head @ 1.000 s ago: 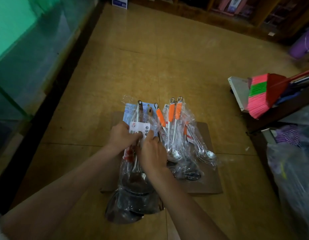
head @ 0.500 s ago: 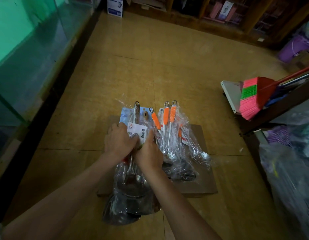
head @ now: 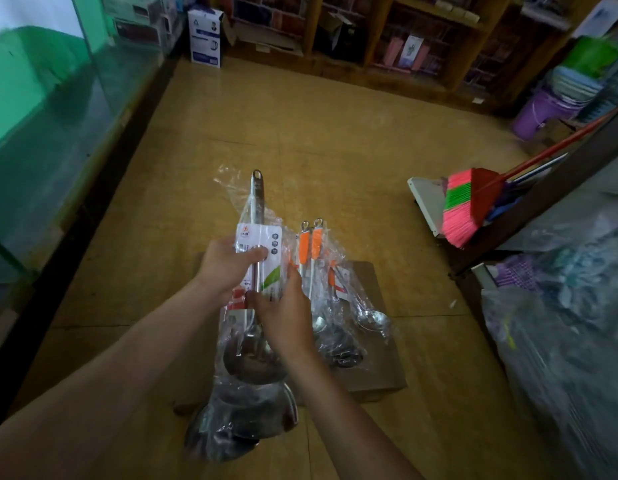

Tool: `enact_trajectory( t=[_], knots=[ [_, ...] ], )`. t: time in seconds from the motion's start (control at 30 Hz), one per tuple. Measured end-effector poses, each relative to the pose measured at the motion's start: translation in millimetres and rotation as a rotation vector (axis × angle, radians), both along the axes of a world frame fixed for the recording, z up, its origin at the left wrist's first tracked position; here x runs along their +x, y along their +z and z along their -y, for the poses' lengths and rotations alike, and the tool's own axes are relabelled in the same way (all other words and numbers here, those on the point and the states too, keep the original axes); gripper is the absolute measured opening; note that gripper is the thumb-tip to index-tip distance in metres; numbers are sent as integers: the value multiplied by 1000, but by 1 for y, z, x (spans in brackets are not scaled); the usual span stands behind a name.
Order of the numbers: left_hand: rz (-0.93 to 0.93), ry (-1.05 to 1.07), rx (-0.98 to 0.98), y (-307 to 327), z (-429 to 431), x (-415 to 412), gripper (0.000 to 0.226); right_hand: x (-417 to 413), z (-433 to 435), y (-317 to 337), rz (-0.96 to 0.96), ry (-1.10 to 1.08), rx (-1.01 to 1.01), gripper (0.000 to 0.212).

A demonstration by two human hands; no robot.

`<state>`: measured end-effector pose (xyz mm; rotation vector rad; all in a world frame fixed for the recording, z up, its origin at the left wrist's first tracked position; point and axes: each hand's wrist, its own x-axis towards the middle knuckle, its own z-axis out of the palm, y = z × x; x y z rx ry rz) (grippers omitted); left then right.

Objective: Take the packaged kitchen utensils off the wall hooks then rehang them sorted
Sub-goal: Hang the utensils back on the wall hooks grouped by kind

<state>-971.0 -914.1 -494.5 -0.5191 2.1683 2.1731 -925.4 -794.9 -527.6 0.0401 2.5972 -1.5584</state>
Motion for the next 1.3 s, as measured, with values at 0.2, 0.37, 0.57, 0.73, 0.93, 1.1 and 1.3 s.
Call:
enact_trajectory(
  t=[0.2,0.37,0.57,0.73,0.93,1.1,1.3],
  knots=[
    [-113,-66,13,83,-56,6,14,9,-47,47,-171,-117,-62,64],
    [-171,-178,-1,134,-118,20,24,37,-114,95,-270,-189,-115,41],
    [-296,-365,-5,191,-223,64,16,96,-211,151,-384,-349,-61,38],
    [-415,-587,56,238,-335,129,10,175,-311,200,-492,-536,15,45],
    [-536,-782,174,293,-477,248,11,301,-428,248,-579,-795,105,46],
    [-572,-999,269,334,-587,366,4,427,-519,281,-641,-1033,123,27],
    [-571,-1244,324,354,-687,502,10,573,-594,296,-678,-1249,183,26]
  ],
)
